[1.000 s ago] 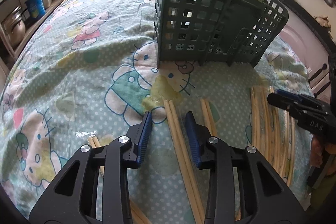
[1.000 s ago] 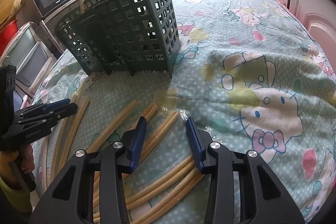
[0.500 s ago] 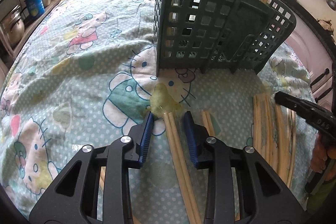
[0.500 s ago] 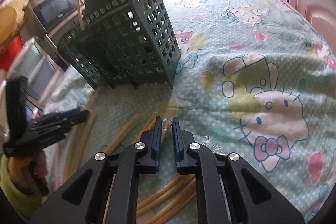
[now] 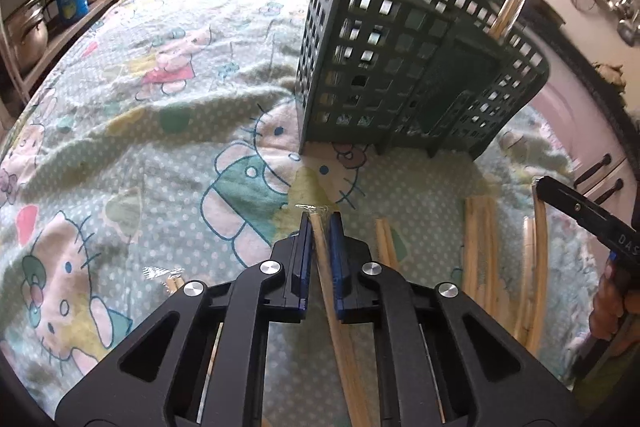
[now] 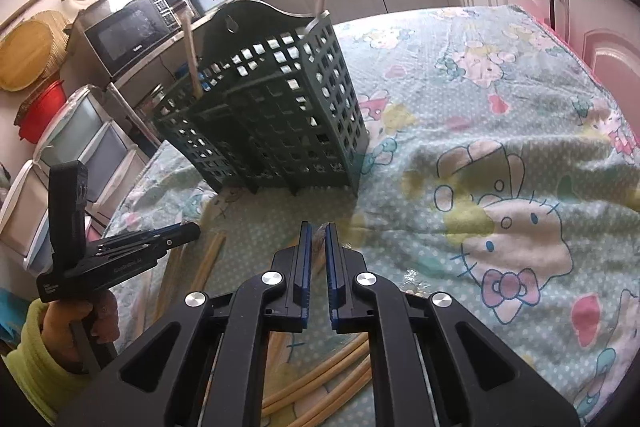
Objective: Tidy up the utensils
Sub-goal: 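Close the left tool on a wrapped chopstick while the right tool grasps another, then lift the held chopsticks with both tools toward the green caddy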
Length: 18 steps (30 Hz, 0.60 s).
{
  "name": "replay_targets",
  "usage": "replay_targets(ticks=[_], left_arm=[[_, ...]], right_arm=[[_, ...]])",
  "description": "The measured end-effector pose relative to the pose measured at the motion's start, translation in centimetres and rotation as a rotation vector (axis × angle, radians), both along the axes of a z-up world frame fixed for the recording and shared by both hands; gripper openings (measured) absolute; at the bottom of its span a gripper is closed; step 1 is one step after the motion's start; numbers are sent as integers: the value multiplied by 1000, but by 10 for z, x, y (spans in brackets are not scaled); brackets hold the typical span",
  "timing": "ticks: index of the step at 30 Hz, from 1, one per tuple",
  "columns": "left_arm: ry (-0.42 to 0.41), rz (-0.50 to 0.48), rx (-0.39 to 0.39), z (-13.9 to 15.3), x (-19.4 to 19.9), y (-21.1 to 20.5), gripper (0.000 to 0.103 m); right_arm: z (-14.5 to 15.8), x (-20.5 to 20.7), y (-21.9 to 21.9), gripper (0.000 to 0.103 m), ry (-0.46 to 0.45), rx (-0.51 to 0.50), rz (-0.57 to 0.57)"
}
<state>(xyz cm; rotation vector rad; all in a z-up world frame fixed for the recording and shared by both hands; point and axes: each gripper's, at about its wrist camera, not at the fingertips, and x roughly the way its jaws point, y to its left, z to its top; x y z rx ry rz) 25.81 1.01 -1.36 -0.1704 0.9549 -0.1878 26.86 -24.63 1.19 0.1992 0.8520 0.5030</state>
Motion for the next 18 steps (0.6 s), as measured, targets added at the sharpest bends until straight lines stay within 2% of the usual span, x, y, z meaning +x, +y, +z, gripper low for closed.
replay_targets(ticks=[18], left_arm=[[-196,7,-59,69,-33,12,2]], right_arm=[[52,-33,22,5,-110,55,78]])
